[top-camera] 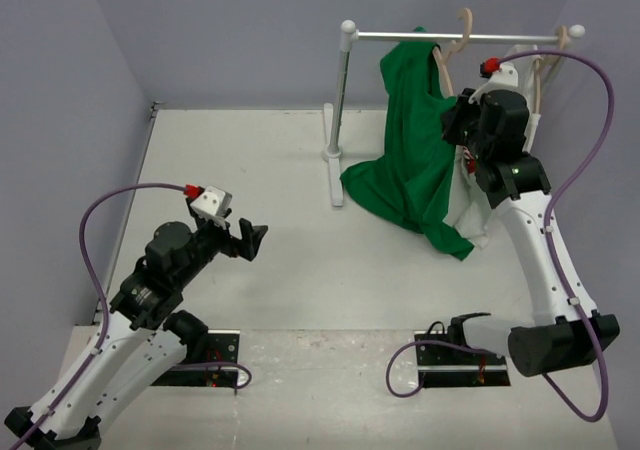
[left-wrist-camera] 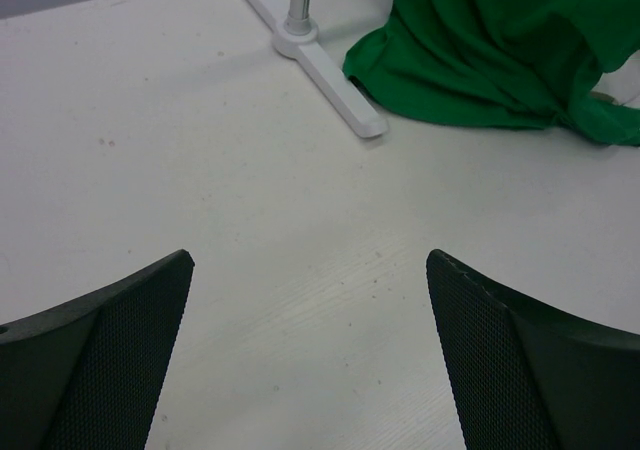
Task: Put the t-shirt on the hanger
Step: Place the hanger at the clothesline.
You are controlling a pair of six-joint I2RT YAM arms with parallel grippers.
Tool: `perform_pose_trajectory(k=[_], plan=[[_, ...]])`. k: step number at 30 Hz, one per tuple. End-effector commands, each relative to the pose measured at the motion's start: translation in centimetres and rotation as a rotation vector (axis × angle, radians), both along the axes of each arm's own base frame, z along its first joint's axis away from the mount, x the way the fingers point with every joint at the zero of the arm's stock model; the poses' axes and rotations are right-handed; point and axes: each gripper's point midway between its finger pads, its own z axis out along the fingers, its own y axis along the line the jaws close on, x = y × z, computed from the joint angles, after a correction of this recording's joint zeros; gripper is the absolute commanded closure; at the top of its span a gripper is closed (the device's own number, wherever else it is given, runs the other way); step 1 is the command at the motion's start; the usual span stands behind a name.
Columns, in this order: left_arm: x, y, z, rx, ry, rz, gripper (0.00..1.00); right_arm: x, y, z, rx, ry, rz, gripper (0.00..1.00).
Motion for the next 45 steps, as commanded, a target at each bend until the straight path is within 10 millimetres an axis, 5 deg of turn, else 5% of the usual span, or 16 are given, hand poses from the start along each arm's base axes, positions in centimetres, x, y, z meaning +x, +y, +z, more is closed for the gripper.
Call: perform_pose_trajectory(k=[1,5,9,14,17,19,22,24,28,33,39,45], plan=[[0.2,-0.3,1.1,-0.035,-0.046,-0.009,0.00,3.4,-0.1,2.6,0.047,-0.134,-0.012,1.00],[0.1,-0.6,0.9,-0.037,-0.040,-0.022,0.00,5.3,-0.1,2.4,0.058,-0.134,-0.020,1.00],[0.1,-0.6,1.0,-0.040,-0.041,-0.021,0.00,7.0,0.2,-0.5,0.052,-0.075,-0.017,1.00],[0.5,0.2,0.5,-0.024,-0.031,0.030,0.00,6.4,0.3,-3.2,0.055,-0.074,-0.025,1.00],[1.8,2.7,-1.1,0.034,0.026,0.195,0.00,5.6,0.3,-5.2,0.065,-0.072,-0.027,0.99],[2.5,4.0,-1.3,0.051,0.052,0.279,0.00,5.4,0.3,-5.8,0.069,-0.060,-0.030,0.78],[3.3,6.2,-1.4,0.041,0.071,0.398,0.00,5.0,0.5,-5.5,0.073,-0.034,-0.015,0.25],[3.9,8.1,-1.4,0.025,0.076,0.492,0.00,4.3,0.4,-4.9,0.076,-0.017,-0.021,0.05],[4.4,10.9,-1.0,-0.012,0.074,0.621,0.00,1.1,-0.8,-1.9,0.085,-0.073,-0.064,0.01],[4.4,13.6,-0.6,-0.065,0.065,0.756,0.00,-6.6,-1.7,0.9,0.068,-0.104,-0.039,0.01],[3.6,14.7,0.7,-0.072,0.020,0.792,0.00,-16.5,-2.6,-1.0,-0.004,-0.142,0.031,0.01],[3.3,13.9,0.9,-0.051,0.007,0.723,0.00,-21.3,-3.7,-1.9,0.024,-0.195,-0.005,0.01]])
